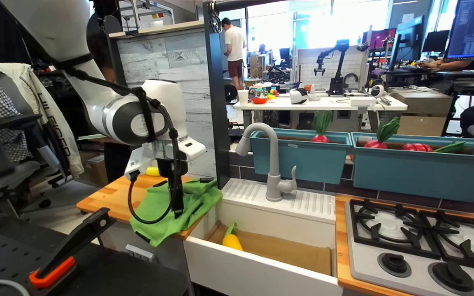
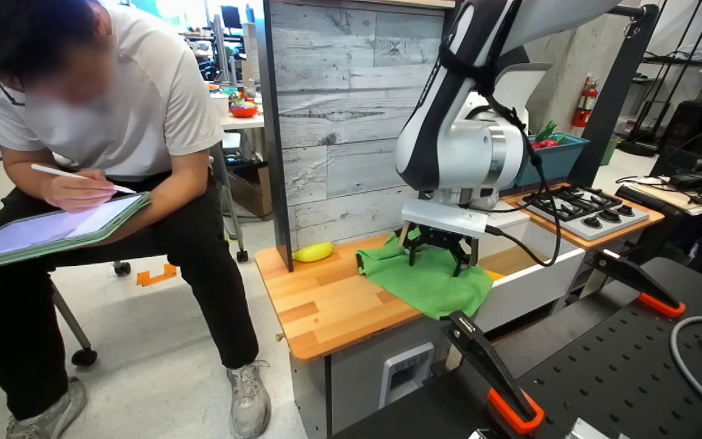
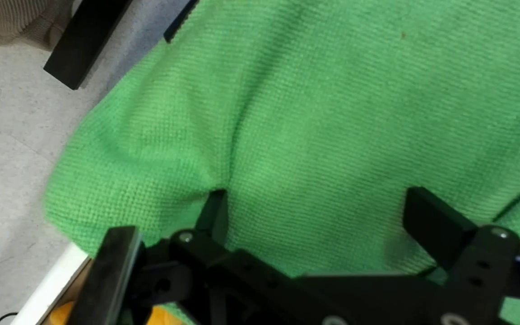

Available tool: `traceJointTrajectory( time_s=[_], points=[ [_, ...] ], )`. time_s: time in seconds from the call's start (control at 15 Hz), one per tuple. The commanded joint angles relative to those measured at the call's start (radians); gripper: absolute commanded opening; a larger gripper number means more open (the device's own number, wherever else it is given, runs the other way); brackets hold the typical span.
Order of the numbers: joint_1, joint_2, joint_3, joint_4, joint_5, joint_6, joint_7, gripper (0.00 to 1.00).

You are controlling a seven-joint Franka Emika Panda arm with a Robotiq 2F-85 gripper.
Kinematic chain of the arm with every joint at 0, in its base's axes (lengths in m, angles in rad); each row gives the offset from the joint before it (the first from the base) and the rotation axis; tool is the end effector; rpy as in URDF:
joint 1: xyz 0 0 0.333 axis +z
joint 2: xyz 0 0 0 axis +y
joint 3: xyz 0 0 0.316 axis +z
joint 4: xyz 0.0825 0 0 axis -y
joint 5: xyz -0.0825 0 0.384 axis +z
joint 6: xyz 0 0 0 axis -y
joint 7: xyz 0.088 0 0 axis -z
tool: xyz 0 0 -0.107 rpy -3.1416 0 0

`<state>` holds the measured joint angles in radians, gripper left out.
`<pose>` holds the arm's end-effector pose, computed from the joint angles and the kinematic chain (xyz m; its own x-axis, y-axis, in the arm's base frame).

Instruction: Move the green towel to the right

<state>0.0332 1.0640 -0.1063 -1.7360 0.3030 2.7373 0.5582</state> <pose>0.6021 -0.0565 -0.0287 0.6505 -0.7580 -0.0474 -0.7583 -0.6517 0.0159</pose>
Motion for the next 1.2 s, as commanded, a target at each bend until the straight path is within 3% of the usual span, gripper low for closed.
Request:
traceJointTrajectory(
  time_s=[0.0,0.4,0.8,0.87,1.13],
  points=[
    [-0.009,0.001,-0.006,0.007,0.015,-0.013,0.003,1.00],
    [0.028,-0.070,0.002,-0.034,0.008,-0.007,0.007,1.00],
    [0.096,-0.231,0.023,-0.157,0.008,0.039,0.004,1.00],
    [0.081,-0.142,0.015,-0.059,0.000,0.008,0.006,1.00],
    [0.098,-0.210,0.019,-0.121,-0.002,0.009,0.007,1.00]
  ],
)
